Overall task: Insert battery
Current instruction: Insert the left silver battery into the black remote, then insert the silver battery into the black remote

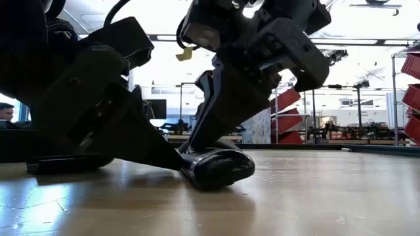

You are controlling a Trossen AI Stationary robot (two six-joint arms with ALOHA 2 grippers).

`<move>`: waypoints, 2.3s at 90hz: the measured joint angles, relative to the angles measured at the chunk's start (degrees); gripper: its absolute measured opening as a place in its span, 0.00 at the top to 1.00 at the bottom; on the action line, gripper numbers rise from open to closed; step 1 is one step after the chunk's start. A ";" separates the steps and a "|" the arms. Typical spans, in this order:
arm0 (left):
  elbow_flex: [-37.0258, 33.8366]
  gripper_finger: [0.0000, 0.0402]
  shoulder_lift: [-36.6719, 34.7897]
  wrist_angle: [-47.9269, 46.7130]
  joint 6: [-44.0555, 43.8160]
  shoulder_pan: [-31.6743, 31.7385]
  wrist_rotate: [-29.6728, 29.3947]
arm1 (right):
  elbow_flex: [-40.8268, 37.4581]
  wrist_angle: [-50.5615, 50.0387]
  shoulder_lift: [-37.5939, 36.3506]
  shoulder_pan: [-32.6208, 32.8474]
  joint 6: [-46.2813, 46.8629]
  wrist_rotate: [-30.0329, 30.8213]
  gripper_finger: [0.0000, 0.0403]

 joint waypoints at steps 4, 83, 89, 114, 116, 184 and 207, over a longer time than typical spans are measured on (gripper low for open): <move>0.00 0.61 0.00 0.15 0.33 0.00 -0.01 | 0.00 -0.11 0.00 -0.20 0.20 -0.10 1.00; 0.00 0.61 -0.02 0.41 0.90 -0.02 -0.29 | 0.00 1.86 1.50 -1.55 1.12 0.36 1.00; 0.00 0.61 -0.07 0.36 0.79 -0.09 -0.27 | -0.08 1.72 0.86 -1.57 1.10 0.43 1.00; 0.02 0.61 -1.02 -1.14 0.81 -0.53 -0.13 | -0.16 -0.52 -6.34 -1.66 0.97 5.66 1.00; 0.02 0.61 -1.42 -1.57 0.81 -0.64 -0.15 | -0.15 -1.29 -7.01 -1.68 0.97 6.48 1.00; 0.04 0.61 -20.63 -22.86 5.95 2.37 -9.31 | -0.15 -43.00 -15.90 -18.56 21.94 38.28 1.00; 0.04 0.61 -19.76 -33.52 0.32 2.58 -5.16 | -7.27 -42.75 -20.97 -34.85 7.57 34.58 1.00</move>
